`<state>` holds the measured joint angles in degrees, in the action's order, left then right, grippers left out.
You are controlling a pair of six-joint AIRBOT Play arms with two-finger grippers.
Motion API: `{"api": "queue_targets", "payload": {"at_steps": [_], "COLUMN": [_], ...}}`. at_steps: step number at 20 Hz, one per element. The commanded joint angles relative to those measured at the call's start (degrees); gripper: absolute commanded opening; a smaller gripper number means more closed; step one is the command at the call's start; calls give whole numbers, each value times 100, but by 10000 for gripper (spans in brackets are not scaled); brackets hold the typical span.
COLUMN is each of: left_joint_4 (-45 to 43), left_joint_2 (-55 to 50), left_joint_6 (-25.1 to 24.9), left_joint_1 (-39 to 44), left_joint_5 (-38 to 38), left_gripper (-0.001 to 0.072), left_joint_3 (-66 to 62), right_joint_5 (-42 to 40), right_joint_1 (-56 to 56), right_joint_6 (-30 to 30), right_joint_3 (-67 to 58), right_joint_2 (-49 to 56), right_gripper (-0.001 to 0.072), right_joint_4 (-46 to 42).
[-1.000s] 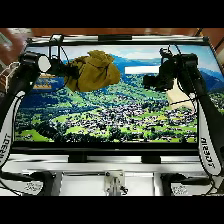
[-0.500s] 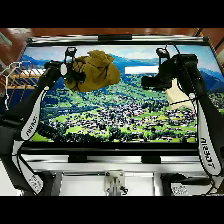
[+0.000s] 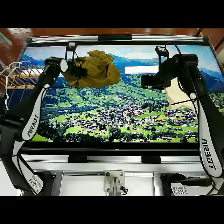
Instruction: Fold the shirts.
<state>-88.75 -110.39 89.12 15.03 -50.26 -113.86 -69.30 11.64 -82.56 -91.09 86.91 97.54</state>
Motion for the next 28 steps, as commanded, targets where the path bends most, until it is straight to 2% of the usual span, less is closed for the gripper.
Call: {"api": "queue_targets", "payload": {"at_steps": [1, 3, 6, 9, 11, 12, 13, 16, 17, 19, 22, 24, 26, 28], "left_joint_4": [4, 7, 9, 11, 11, 11, 9, 33, 79, 225, -127, -610, -562, -153], "left_joint_2": [1106, 2181, 3423, 4017, 4033, 4028, 4026, 3976, 3915, 3779, 3917, 4159, 4376, 4409], "left_joint_6": [-212, -433, -420, 177, 476, 619, 820, 1528, 1917, 2286, 2140, 1930, 1843, 1641], "left_joint_1": [326, 754, 1456, 2122, 2601, 2852, 3141, 3908, 4135, 4382, 4052, 3451, 2726, 2070], "left_joint_5": [42, 140, -153, -1172, -2044, -2164, -2015, -933, -702, -627, -1353, -1939, -2269, -2603], "left_gripper": [52, 52, 52, 53, 53, 52, 53, 53, 86, 714, 720, 720, 720, 720], "left_joint_3": [-332, -332, -295, 66, 581, 1005, 1561, 3259, 3724, 4122, 3738, 3335, 3224, 3351], "right_joint_5": [-59, -168, -190, -234, -608, -907, -1226, -2345, -2647, -3047, -3195, -3449, -3536, -3488], "right_joint_1": [-2, -4, -4, -4, -4, -4, -4, -4, -4, -2, -2, -2, -4, -2], "right_joint_6": [-7, -7, 107, 343, 402, 407, 409, 398, 323, 164, 68, -90, -275, -426], "right_joint_3": [-131, -470, -1040, -1228, -1228, -1228, -1228, -1228, -1226, -1226, -1222, -1222, -1211, -1010], "right_joint_2": [-562, -1200, -2269, -3217, -3650, -3788, -3860, -3821, -3751, -3574, -3213, -2848, -2422, -1996], "right_gripper": [575, 575, 575, 575, 575, 575, 575, 575, 575, 575, 575, 576, 578, 579], "right_joint_4": [2, -57, -278, -411, -428, -437, -490, -675, -682, -678, -612, -597, -581, -385]}}
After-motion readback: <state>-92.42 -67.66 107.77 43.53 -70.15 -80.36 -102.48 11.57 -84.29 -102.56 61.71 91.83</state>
